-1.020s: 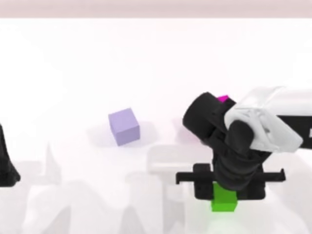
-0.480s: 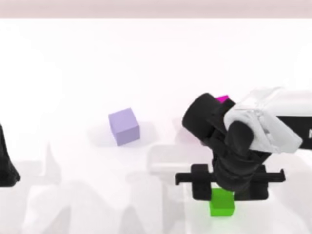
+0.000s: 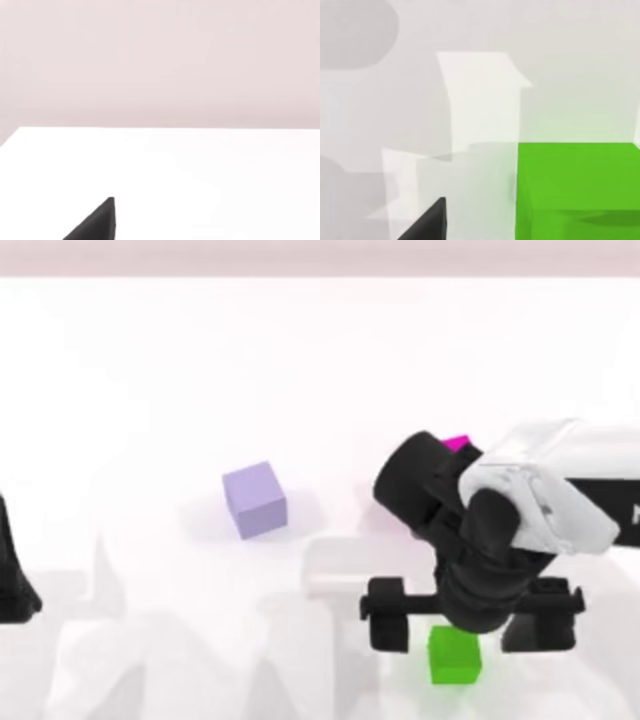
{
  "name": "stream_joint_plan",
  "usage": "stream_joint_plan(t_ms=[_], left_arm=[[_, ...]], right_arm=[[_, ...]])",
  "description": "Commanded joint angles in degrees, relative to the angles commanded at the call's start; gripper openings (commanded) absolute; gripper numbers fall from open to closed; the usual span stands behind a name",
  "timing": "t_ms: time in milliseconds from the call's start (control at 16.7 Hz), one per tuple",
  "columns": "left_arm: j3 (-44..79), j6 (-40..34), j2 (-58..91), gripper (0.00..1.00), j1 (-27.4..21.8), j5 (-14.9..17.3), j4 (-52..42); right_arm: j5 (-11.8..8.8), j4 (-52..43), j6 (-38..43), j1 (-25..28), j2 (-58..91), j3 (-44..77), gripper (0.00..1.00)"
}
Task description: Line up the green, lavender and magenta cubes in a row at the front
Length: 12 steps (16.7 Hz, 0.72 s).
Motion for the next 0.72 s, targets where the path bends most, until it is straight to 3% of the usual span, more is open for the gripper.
stream_joint_plan(t_ms=[360, 720], left_arm=[[0.00, 0.00, 0.00, 1.00, 0.00, 0.00, 0.00], [0.00, 0.00, 0.00, 1.00, 0.00, 0.00, 0.00]], right_arm=[[0.01, -1.00, 0.07, 0.08, -0.32, 0.88, 1.00], [-0.05, -14.04, 0.22, 0.62, -4.91, 8.46, 1.00]])
